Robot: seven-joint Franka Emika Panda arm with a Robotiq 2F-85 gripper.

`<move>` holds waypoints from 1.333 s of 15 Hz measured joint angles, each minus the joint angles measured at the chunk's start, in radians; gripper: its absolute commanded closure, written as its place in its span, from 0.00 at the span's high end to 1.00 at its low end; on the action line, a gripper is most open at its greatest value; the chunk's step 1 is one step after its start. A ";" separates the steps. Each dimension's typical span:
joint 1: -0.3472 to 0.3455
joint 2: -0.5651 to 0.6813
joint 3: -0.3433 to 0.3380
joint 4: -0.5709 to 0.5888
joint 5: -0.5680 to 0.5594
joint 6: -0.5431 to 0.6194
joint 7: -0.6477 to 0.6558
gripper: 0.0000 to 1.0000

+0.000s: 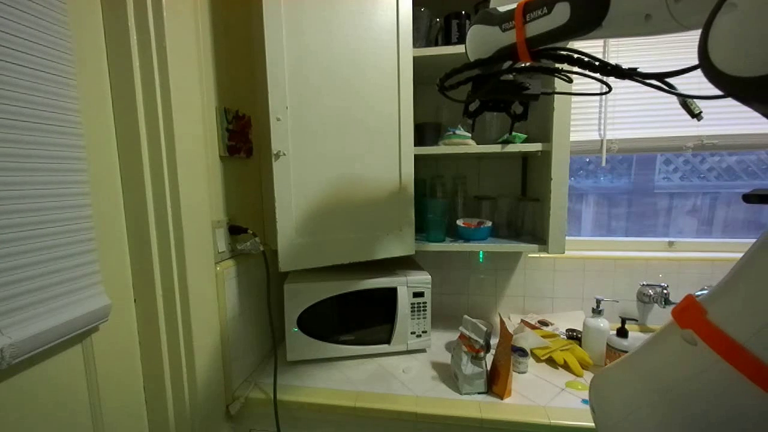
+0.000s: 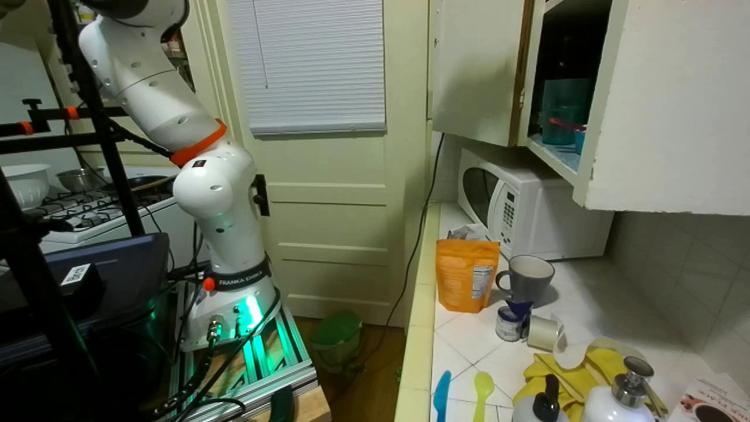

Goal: Pick up the green object from the second shelf of the cabinet and put it on the table

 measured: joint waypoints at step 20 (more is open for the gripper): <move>-0.132 0.129 -0.033 0.071 -0.070 0.246 0.831 1.00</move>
